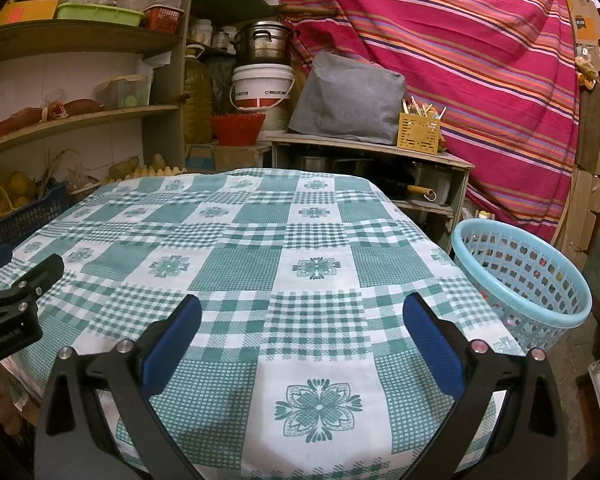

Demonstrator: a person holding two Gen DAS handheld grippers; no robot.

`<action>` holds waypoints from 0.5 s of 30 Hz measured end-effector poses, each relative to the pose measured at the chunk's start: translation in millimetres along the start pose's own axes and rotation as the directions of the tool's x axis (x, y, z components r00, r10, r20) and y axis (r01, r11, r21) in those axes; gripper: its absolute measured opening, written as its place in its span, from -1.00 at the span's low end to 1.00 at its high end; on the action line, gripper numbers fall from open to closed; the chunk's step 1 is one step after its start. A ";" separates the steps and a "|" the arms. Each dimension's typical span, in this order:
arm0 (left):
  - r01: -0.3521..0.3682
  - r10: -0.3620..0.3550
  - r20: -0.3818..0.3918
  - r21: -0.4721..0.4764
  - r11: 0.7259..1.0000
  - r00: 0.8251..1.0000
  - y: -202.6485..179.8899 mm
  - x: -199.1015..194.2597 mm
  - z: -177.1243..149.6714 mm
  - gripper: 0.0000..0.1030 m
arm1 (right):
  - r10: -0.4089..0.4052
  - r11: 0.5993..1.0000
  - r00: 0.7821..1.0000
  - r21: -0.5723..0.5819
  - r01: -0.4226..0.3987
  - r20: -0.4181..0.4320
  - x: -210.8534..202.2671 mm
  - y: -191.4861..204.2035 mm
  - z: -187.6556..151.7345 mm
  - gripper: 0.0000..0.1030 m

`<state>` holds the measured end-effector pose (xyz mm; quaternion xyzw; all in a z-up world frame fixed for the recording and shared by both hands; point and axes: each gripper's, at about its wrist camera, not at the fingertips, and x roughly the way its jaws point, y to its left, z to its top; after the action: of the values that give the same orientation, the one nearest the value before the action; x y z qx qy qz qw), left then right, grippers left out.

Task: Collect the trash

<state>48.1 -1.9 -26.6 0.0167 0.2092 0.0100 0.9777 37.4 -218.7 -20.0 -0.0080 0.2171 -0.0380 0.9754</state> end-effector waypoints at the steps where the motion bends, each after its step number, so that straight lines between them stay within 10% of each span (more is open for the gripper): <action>1: 0.001 -0.001 0.001 0.000 1.000 1.000 -0.1 -0.7 -0.8 0.90 | 0.000 1.000 1.000 0.000 0.000 0.000 -0.1 0.1 0.0 0.91; 15: -0.007 0.007 0.018 0.006 1.000 1.000 -8.3 -6.9 -1.6 0.90 | -0.001 1.000 1.000 0.000 0.001 0.000 -0.2 -0.7 0.0 0.91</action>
<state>41.2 -10.3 -25.6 0.0206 0.2001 0.0126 0.9795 37.1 -219.4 -19.9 -0.0082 0.2169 -0.0382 0.9754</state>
